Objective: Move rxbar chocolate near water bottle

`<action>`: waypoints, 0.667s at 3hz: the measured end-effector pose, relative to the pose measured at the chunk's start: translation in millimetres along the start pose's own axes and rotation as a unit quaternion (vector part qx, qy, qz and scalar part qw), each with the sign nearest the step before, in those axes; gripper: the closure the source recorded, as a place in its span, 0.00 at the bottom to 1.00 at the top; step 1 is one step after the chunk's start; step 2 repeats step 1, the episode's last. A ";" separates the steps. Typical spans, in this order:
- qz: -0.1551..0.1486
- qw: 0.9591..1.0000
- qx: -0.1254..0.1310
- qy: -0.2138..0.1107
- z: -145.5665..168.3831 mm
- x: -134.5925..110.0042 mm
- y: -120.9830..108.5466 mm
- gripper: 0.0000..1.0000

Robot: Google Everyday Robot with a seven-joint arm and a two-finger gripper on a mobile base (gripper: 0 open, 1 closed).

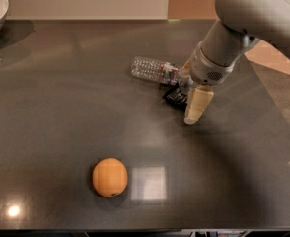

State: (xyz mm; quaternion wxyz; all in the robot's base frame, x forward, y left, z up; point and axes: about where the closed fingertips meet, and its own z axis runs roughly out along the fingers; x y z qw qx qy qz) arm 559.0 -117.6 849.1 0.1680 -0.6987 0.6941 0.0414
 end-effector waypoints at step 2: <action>0.000 1.000 0.000 0.000 0.0 0.0 0.0 0.00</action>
Offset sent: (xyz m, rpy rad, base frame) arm 0.0000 0.0000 0.0000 0.0000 0.0000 0.0000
